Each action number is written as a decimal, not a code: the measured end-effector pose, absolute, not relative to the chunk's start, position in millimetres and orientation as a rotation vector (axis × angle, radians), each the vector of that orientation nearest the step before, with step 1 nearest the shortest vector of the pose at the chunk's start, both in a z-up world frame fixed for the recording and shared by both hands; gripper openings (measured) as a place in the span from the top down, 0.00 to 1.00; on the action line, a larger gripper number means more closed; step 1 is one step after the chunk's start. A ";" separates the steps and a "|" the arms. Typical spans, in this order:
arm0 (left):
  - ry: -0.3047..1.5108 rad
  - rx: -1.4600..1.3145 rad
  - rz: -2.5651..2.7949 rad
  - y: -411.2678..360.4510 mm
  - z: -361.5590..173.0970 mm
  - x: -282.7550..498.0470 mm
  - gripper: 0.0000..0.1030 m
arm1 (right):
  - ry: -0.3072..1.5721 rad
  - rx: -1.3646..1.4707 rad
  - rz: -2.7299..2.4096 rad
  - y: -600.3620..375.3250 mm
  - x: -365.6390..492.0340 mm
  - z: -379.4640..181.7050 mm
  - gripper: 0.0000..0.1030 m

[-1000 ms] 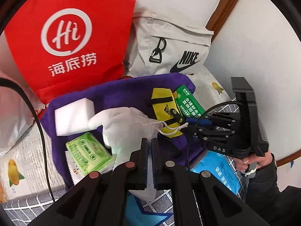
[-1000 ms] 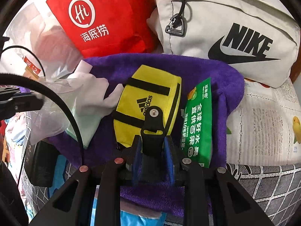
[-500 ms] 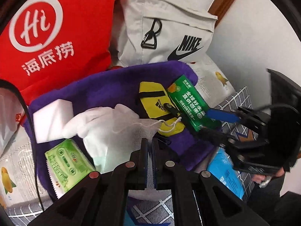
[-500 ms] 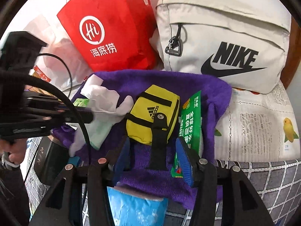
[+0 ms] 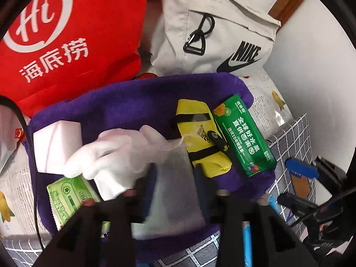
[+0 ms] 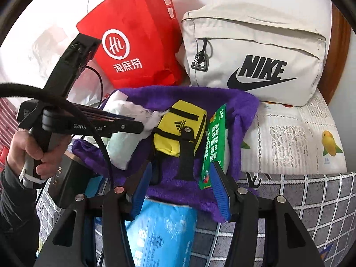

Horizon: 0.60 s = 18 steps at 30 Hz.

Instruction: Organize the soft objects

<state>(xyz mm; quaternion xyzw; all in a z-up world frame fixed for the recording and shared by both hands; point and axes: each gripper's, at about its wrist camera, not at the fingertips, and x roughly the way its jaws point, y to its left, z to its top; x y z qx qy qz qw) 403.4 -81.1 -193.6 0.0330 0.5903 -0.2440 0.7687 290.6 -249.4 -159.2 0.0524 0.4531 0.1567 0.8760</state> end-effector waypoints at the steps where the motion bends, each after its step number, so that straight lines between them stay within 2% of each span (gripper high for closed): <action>1: 1.278 0.065 -0.525 -80.5 -192.5 402.8 0.57 | 0.944 0.110 0.330 -248.5 287.9 -158.1 0.47; 6: 1.268 0.068 -0.498 -76.6 -181.5 394.5 0.55 | 0.935 0.101 0.327 -241.5 273.2 -149.5 0.38; 8: 1.261 0.089 -0.481 -74.9 -174.7 388.4 0.45 | 0.924 0.092 0.322 -237.7 265.4 -143.5 0.36; 10: 1.248 0.114 -0.459 -72.9 -165.4 379.3 0.30 | 0.909 0.081 0.317 -233.1 256.2 -134.9 0.34; 11: 1.236 0.125 -0.448 -71.6 -160.6 374.6 0.28 | 0.905 0.076 0.312 -231.5 251.7 -131.1 0.32; 13: 1.189 0.166 -0.414 -67.7 -146.1 359.4 0.24 | 0.903 0.065 0.289 -227.6 242.1 -122.7 0.16; 15: 1.148 0.196 -0.389 -62.0 -132.6 341.2 0.16 | 0.904 0.072 0.276 -224.4 233.1 -115.4 0.12; 18: 1.110 0.189 -0.350 -50.6 -117.3 318.7 0.08 | 0.911 0.096 0.278 -221.1 220.3 -106.1 0.12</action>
